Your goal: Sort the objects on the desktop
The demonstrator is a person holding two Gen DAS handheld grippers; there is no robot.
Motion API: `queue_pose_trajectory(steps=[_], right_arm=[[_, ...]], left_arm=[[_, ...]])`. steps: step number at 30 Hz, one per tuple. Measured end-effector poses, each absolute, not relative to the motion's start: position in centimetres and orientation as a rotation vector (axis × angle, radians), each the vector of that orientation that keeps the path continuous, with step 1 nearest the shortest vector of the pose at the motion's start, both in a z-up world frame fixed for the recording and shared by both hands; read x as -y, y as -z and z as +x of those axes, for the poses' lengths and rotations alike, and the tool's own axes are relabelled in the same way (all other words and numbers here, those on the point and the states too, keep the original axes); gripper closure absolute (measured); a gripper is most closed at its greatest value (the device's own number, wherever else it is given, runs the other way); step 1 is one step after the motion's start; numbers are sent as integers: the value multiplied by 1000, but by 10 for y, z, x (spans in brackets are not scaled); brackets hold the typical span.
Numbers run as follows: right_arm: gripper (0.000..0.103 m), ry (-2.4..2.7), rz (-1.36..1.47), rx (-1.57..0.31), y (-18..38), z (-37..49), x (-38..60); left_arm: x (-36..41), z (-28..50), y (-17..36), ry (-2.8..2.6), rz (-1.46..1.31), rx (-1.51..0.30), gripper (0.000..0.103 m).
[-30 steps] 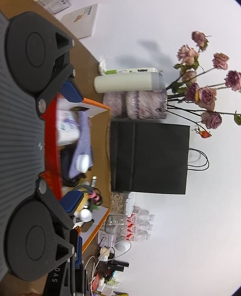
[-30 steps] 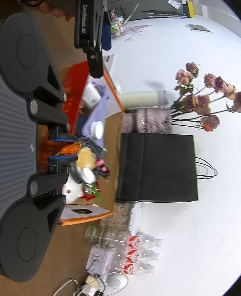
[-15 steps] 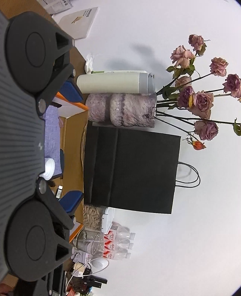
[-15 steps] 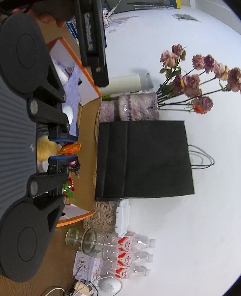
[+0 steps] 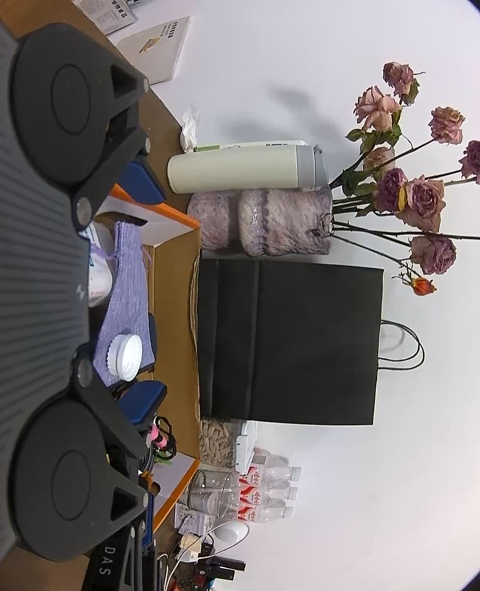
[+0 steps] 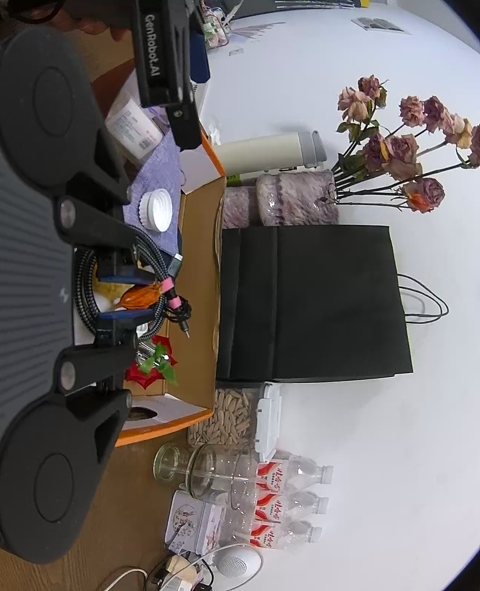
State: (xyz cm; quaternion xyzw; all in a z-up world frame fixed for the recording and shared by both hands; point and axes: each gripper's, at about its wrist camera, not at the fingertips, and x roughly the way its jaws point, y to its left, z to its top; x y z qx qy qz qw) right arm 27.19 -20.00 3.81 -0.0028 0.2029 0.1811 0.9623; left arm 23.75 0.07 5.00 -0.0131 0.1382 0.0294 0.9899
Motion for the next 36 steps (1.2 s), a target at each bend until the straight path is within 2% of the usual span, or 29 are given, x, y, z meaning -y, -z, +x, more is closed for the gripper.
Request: queue_pose_trajectory(steps=[1, 3, 5, 7, 10, 36], right_arm=[[83, -367, 1, -415, -38, 272, 201], [63, -362, 16, -411, -39, 272, 202], [23, -351, 26, -394, -40, 269, 203], [6, -341, 27, -366, -43, 264, 205], [0, -342, 22, -356, -43, 258, 206], [0, -343, -40, -399, -31, 198, 209]], left_arm=[[-2, 237, -50, -61, -27, -275, 0], [-4, 236, -50, -62, -27, -272, 0], [-6, 233, -50, -56, -28, -267, 0], [-8, 230, -50, -51, -28, -258, 0], [-10, 226, -50, -43, -25, -247, 0], [-10, 167, -34, 0, 32, -323, 0]])
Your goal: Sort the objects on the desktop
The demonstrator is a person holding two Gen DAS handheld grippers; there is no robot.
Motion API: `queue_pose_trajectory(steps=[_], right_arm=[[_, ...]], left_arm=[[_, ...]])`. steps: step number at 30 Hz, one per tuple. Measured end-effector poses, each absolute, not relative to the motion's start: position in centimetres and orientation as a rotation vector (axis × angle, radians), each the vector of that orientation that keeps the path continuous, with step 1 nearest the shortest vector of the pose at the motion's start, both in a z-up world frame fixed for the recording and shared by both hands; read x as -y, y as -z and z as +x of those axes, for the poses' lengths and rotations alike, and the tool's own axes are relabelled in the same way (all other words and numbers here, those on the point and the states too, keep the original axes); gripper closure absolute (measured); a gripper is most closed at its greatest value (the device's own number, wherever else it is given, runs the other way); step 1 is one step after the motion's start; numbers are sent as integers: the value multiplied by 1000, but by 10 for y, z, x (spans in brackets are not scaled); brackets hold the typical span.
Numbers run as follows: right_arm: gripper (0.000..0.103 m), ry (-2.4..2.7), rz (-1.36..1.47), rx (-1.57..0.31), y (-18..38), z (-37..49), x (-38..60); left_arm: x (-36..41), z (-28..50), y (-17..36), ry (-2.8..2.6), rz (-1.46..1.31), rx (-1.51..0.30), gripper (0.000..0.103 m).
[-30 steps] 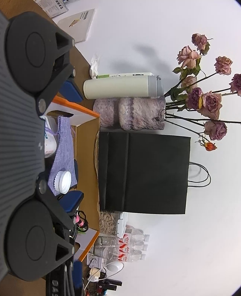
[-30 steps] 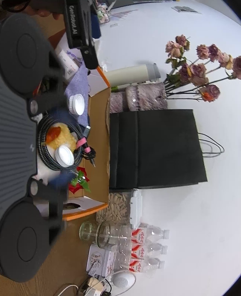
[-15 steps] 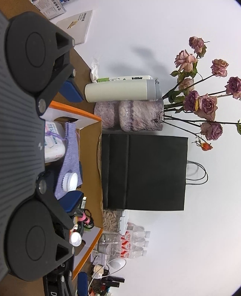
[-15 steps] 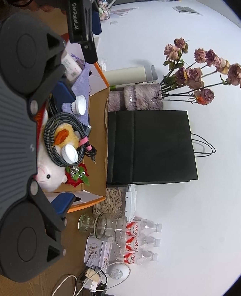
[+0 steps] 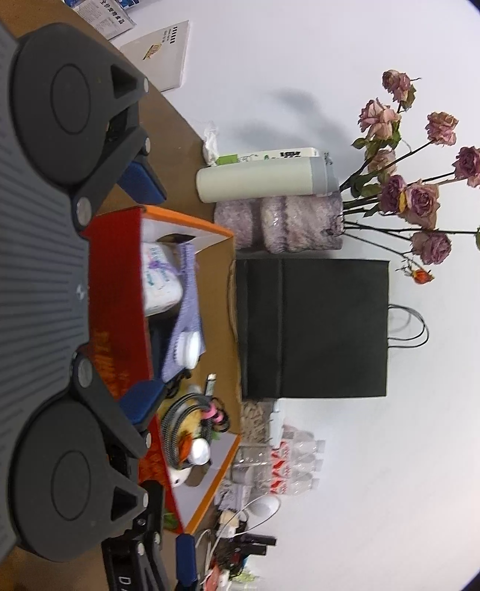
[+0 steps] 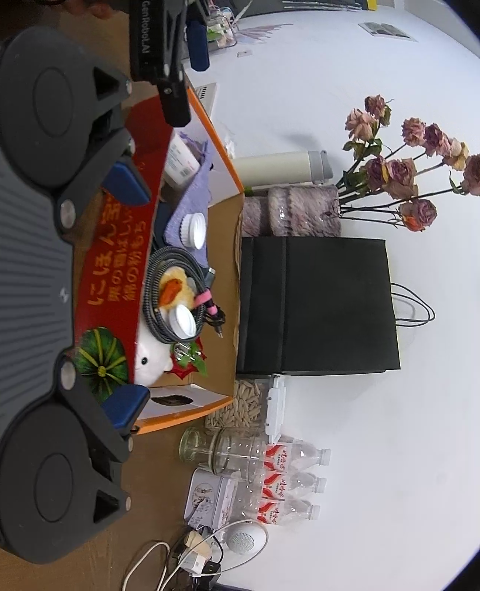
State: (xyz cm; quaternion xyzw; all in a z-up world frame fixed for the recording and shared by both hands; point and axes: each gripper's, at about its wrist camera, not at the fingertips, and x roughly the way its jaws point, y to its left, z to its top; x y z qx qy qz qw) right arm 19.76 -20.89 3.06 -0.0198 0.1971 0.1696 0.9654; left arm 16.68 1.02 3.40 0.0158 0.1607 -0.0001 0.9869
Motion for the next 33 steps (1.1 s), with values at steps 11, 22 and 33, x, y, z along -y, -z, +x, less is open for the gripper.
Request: queue_pose_trajectory(steps=[11, 22, 33], right_arm=[[0, -329, -45, -441, -28, 167, 207], [0, -290, 0, -457, -30, 143, 209], [0, -295, 15, -454, -27, 127, 207]], left_arm=[[1, 141, -19, -8, 48, -423, 0], [11, 117, -15, -58, 27, -445, 0], [21, 107, -15, -49, 45, -423, 0]])
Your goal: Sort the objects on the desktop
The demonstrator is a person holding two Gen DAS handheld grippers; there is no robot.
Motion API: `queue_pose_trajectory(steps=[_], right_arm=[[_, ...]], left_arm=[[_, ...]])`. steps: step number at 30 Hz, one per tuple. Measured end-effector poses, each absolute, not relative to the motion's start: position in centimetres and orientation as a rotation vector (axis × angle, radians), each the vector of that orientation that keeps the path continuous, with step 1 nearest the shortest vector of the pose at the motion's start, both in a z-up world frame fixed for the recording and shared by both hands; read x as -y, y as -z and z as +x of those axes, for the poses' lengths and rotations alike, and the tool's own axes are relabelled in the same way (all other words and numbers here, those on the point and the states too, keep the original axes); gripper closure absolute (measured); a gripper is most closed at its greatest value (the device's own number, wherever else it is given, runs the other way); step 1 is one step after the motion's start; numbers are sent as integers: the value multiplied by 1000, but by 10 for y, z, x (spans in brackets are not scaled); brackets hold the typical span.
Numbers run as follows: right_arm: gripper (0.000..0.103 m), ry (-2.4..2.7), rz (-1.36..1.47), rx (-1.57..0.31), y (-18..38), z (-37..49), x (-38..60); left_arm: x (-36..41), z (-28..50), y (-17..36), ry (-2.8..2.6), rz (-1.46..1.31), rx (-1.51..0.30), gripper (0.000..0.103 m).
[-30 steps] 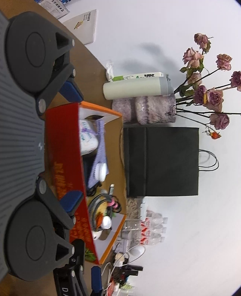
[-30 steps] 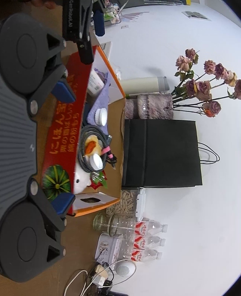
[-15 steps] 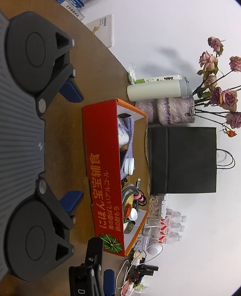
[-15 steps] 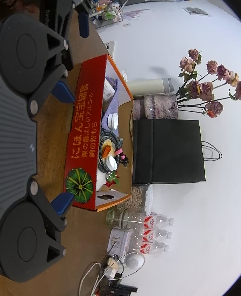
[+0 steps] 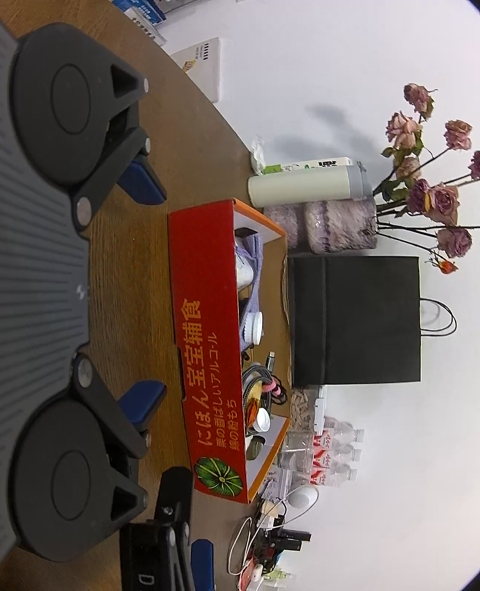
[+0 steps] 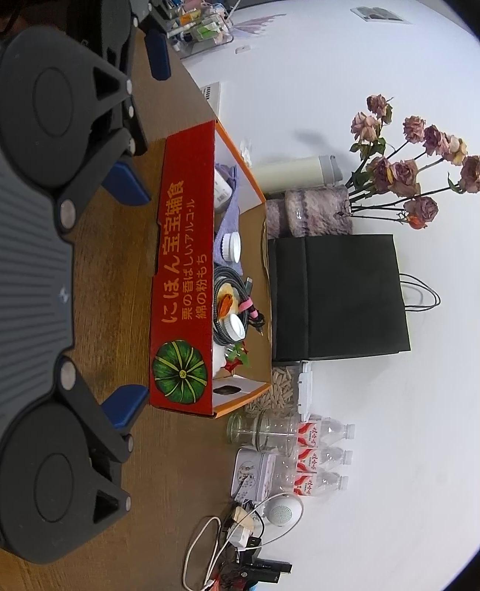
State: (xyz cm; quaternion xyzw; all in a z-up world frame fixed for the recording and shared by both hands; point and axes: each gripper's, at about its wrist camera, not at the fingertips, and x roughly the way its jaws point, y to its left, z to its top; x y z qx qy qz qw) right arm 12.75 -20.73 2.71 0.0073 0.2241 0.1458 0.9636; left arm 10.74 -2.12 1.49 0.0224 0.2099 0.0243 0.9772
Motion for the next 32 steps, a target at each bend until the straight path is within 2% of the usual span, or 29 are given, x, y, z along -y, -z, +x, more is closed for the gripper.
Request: queue_pose_trajectory(steps=[32], right_arm=[[0, -299, 19, -461, -24, 126, 206]], left_arm=[[21, 107, -13, -47, 49, -413, 0]])
